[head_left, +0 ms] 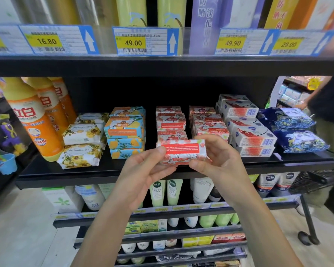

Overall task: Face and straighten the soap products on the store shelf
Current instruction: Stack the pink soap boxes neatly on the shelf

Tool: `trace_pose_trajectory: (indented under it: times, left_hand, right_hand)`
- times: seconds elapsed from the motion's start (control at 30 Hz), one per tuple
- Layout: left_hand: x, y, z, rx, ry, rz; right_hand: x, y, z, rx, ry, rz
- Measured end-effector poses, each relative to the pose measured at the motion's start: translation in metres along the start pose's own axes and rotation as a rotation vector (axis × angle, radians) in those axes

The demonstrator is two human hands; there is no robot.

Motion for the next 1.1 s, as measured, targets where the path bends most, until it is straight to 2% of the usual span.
trace_pose_trajectory:
  times: [0.3,0.43,0.83,1.1]
  left_hand:
    - [-0.001,0.004,0.0,-0.002,-0.012,0.026]
    - [-0.002,0.005,0.001,-0.002,0.004,0.036]
    - [-0.004,0.007,0.012,0.025,0.008,0.036]
    - [-0.002,0.003,0.017,0.051,0.021,-0.017]
  right_hand:
    - [-0.017,-0.001,0.001,-0.008,0.051,0.223]
    - [-0.019,-0.001,0.001,-0.018,0.077,0.268]
    - [-0.019,0.001,-0.016,-0.079,0.068,0.275]
    - [-0.005,-0.001,-0.021,-0.01,0.046,0.134]
Point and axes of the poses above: each hand's wrist, its own y-axis towards the middle knuckle, its own z-axis out of the palm, x = y × z, the point moved 9 cm from there along y, towards the middle knuckle, and after that the axes turned 8 degrees about -x, right-handed, at the moved point
